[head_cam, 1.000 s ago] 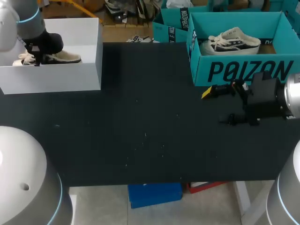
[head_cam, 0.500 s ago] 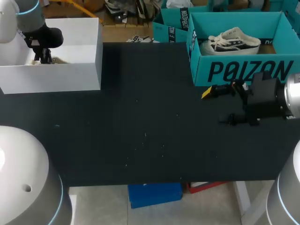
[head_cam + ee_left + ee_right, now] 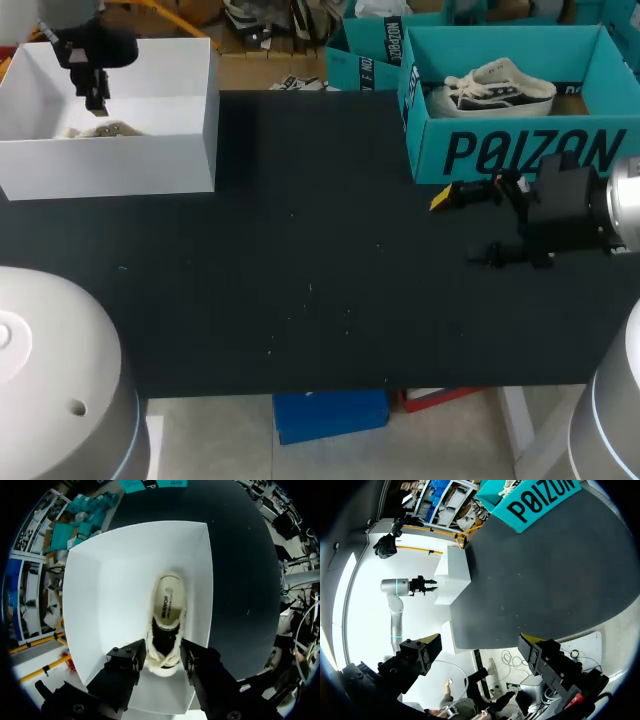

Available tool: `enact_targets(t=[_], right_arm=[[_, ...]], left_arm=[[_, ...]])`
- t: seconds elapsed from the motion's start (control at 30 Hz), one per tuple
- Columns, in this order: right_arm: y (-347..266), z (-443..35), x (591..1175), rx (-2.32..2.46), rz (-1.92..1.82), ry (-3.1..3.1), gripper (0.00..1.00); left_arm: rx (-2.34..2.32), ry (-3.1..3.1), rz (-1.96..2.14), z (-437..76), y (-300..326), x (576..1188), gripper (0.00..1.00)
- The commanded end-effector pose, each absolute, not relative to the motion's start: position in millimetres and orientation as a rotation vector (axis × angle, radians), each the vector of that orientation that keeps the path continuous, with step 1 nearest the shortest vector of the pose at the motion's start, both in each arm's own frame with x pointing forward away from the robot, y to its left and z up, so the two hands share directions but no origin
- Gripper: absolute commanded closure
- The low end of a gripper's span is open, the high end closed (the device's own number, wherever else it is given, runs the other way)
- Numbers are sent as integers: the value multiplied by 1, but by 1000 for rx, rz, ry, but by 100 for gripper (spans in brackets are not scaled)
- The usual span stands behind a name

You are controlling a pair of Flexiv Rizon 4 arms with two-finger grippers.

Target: Take the shoe out of the shoebox, open the shoe tongue, remove and reinsert the insole, then place the shoe into the shoebox

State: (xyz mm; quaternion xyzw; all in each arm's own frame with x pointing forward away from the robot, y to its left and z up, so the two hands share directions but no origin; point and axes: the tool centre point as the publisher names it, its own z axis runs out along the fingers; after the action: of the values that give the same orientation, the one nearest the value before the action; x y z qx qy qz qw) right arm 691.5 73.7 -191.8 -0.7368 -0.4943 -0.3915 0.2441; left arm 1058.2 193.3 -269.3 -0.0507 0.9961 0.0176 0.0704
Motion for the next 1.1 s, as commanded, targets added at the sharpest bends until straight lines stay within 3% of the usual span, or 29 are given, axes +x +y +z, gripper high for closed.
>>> enact_targets(t=[0.03,0.4,0.47,0.53,0.57,0.63,0.67,1.1], right_arm=[[74,-192,692,-2014,-1069,-1350,0],[74,-192,692,-2014,-1069,-1350,0],[74,-192,692,-2014,-1069,-1350,0],[74,-192,692,-2014,-1069,-1350,0],[74,-192,692,-2014,-1069,-1350,0],[74,-192,692,-2014,-1069,-1350,0],[74,-192,692,-2014,-1069,-1350,0],[74,-192,692,-2014,-1069,-1350,0]], left_arm=[[-164,3004,66,-238,182,1053,56],[-626,2968,28,-205,136,1024,51],[-737,2951,-7,-205,126,1016,42],[-816,2945,-24,-208,117,1006,24],[-853,2933,-38,-208,113,1003,21],[-949,2907,-63,-209,106,996,3],[-983,2908,-77,-211,103,993,0],[-1409,2746,-22,-230,75,959,0]])
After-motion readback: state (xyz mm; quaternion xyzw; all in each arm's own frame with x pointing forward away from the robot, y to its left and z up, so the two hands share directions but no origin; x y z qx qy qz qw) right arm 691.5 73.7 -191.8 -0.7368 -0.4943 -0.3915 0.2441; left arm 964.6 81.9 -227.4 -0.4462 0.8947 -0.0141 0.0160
